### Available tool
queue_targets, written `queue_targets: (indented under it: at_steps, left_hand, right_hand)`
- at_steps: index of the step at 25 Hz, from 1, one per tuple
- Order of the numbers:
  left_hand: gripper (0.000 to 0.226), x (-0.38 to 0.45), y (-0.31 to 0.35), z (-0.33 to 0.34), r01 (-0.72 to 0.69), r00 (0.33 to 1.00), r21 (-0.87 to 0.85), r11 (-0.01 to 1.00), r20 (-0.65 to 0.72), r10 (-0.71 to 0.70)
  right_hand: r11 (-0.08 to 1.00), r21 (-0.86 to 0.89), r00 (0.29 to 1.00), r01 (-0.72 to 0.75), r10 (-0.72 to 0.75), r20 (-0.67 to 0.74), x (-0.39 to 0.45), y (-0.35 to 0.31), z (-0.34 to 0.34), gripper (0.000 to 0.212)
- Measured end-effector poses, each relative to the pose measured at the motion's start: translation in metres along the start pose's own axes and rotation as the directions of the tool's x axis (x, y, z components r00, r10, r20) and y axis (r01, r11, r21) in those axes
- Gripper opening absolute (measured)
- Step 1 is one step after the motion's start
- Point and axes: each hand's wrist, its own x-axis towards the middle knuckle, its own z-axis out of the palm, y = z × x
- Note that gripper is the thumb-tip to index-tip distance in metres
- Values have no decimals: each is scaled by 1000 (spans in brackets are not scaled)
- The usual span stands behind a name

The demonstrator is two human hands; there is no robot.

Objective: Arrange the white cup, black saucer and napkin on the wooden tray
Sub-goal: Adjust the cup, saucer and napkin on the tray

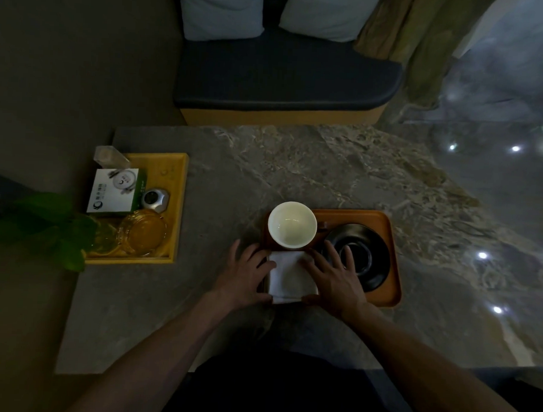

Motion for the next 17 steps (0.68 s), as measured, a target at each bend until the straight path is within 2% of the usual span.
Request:
queue_targets:
  at_steps: [17]
  left_hand:
    - [79,2,7,4,26,1000,1,1000,11,-26]
  right_hand:
    - [1000,-22,1000,-8,8,9,-2,5,0,92]
